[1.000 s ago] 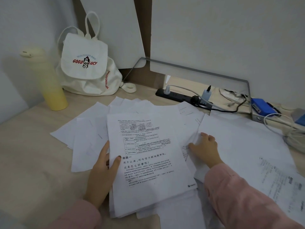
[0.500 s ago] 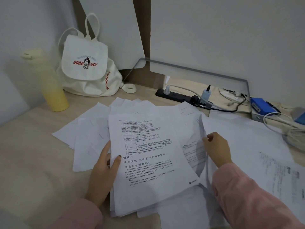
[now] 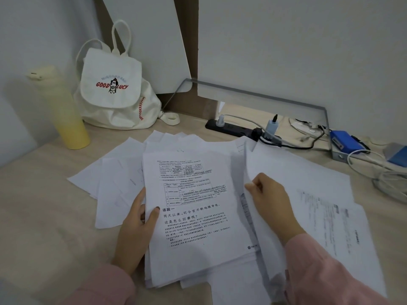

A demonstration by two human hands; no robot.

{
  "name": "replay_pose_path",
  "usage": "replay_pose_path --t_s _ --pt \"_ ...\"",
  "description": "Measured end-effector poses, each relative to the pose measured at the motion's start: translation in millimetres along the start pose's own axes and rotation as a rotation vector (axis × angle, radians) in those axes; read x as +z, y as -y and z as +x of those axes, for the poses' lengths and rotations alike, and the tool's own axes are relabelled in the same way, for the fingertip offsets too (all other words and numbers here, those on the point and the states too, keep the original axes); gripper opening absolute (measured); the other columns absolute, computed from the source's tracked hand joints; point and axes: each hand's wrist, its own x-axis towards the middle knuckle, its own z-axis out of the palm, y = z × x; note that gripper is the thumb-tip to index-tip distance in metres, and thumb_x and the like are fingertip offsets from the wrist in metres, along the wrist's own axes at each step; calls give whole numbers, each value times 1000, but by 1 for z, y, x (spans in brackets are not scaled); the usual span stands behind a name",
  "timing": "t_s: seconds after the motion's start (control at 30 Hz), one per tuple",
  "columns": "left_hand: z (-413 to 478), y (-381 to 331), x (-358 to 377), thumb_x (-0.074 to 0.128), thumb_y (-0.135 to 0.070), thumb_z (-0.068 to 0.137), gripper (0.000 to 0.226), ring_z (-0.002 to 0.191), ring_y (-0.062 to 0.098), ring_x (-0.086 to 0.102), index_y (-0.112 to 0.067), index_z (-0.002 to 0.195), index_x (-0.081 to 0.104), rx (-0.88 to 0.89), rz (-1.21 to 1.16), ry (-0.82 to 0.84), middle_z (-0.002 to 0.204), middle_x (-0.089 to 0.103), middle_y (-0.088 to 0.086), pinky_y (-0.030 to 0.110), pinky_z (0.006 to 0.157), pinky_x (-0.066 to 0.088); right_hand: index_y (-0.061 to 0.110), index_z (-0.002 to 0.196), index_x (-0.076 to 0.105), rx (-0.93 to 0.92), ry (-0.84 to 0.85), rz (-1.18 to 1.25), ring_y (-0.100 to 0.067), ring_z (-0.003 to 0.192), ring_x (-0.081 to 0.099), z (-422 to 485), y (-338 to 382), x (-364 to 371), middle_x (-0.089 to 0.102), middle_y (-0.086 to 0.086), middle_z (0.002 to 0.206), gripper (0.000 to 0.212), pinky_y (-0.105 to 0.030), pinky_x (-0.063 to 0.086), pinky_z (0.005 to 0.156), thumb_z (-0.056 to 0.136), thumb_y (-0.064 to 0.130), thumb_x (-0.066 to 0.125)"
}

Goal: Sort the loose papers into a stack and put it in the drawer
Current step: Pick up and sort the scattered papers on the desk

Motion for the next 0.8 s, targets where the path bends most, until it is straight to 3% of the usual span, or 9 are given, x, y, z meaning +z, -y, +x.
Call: replay_pose_path --t_s 0.13,0.23,0.33,0.47,0.53,0.6,0.63,0.73,0.8 --pt "0 0 1 52 -19 93 54 101 15 65 -35 141 34 0 4 -6 116 66 -3 46 91 52 17 61 29 217 125 386 -12 52 24 -9 5 10 28 4 55 43 -16 22 42 87 28 61" --pt "0 -1 1 52 -19 93 54 99 13 65 -35 141 34 0 3 0 114 67 -5 44 90 52 18 64 28 361 193 663 -15 60 25 -11 1 5 25 -4 65 41 -21 24 53 91 32 55" --pt "0 0 1 52 -20 93 54 100 13 65 -37 141 34 -8 4 -3 116 66 -5 44 90 52 15 69 39 317 211 679 -19 71 38 -9 6 -10 35 -8 73 31 -25 35 65 93 30 50" --pt "1 1 0 52 -21 93 53 103 16 65 -38 140 34 -9 13 1 116 67 -5 46 91 52 12 82 58 306 227 850 -23 74 55 -3 26 -45 56 -11 79 19 -30 44 68 92 27 51" --pt "1 1 0 52 -21 93 54 101 16 65 -37 141 32 -12 17 -1 116 67 -3 46 91 52 13 77 64 344 234 945 -17 59 65 0 33 -61 69 -4 67 22 -24 51 58 90 27 52" --pt "2 0 0 52 -20 93 55 100 15 65 -34 143 31 -19 21 -7 113 67 -4 44 90 52 14 75 64 348 192 1019 -8 46 64 1 38 -76 69 2 54 22 -16 50 44 90 22 50" --pt "2 0 0 51 -20 93 55 98 14 65 -34 142 31 -17 20 -9 111 67 -5 43 90 52 14 76 64 336 175 1058 -6 46 64 1 41 -81 69 5 53 22 -16 51 45 91 21 49" --pt "2 0 0 51 -21 94 54 98 14 66 -37 142 31 -14 18 -4 111 68 -5 43 90 52 21 85 63 308 172 975 -11 79 67 11 32 -77 70 16 63 20 -26 49 72 94 24 45" --pt "1 0 -1 51 -22 94 54 100 13 65 -36 142 30 -9 20 -3 114 67 -4 42 91 51 17 88 64 356 183 994 -15 83 68 12 24 -71 68 9 67 21 -18 50 67 95 22 44"
